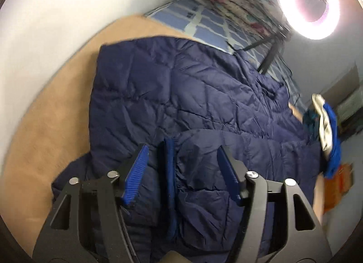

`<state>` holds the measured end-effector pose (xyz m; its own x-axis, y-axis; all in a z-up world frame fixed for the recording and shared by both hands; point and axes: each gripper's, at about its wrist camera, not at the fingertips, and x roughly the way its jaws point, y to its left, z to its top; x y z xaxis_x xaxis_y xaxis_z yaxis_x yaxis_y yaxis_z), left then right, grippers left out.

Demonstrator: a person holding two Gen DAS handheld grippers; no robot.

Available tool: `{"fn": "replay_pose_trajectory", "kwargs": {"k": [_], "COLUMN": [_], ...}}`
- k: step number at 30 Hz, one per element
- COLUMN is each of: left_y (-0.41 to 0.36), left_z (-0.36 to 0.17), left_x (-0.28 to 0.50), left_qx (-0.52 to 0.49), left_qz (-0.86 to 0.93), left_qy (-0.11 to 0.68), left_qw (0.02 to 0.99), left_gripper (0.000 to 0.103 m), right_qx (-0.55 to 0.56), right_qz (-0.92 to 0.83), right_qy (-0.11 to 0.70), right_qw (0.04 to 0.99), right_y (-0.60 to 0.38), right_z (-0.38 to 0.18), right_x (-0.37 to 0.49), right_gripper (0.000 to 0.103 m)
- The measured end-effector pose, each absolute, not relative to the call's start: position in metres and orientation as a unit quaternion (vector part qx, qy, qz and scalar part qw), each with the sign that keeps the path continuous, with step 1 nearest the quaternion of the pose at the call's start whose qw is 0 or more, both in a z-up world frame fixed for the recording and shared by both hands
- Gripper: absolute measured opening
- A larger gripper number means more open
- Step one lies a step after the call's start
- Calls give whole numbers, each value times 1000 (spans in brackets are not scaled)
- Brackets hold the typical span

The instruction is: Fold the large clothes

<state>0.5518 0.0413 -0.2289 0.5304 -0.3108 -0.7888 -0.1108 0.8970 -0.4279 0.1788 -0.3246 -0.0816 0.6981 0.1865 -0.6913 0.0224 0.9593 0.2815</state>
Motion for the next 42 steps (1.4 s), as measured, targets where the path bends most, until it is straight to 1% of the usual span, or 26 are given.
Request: {"fn": "replay_pose_trajectory", "kwargs": {"k": [3,4,5,6,7,9,11,13,16,19,22,25,28,33,34,35,36,37,42], "left_y": [41,35,30,22,16,6,-2,-9,-7,-4,2,5,4,0,-1,-1,1,2,20], "left_z": [-235,-237,-238,-240,-241,-235,-217,-195,-166,-159,-172,-206,-227,-237,-235,-233,-229,-224,-172], "left_x": [558,561,563,565,564,557,548,542,551,572,590,610,616,617,616,615,612,609,573], "left_qx": [-224,-204,-188,-164,-145,-121,-104,-79,-74,-65,-63,-77,-74,-64,-57,-54,-53,-55,-53], "left_qz": [-63,-58,-58,-61,-59,-67,-81,-87,-79,-58,-31,-22,-13,1,5,8,11,12,3], "left_qy": [487,493,497,504,507,496,472,439,403,388,392,430,442,447,450,452,453,450,416], "left_qw": [842,844,845,846,848,857,871,891,909,917,917,899,894,892,891,891,890,891,908], "left_gripper": [64,60,42,31,9,9,8,8,8,8,8,8,8,10,18,33,43,55,55], "right_qx": [145,142,139,135,134,134,136,135,133,131,133,141,143,136,139,142,146,148,124], "right_qz": [51,50,49,49,49,49,48,47,45,43,43,47,47,42,40,40,40,40,29], "right_qy": [396,398,399,400,400,401,401,402,405,409,411,411,410,413,416,418,419,418,401], "right_qw": [905,905,905,905,906,905,905,904,903,902,901,899,900,899,898,896,895,895,907], "right_y": [-323,-322,-320,-319,-318,-318,-317,-316,-314,-314,-314,-315,-316,-317,-318,-319,-319,-320,-315], "right_z": [-86,-87,-88,-89,-89,-90,-90,-90,-93,-96,-97,-97,-95,-97,-98,-99,-99,-98,-86], "right_x": [181,182,182,182,182,182,182,182,184,187,188,188,188,188,188,188,188,187,180], "right_gripper": [56,56,56,56,56,56,56,56,56,56,56,56,56,56,56,56,56,56,56]}}
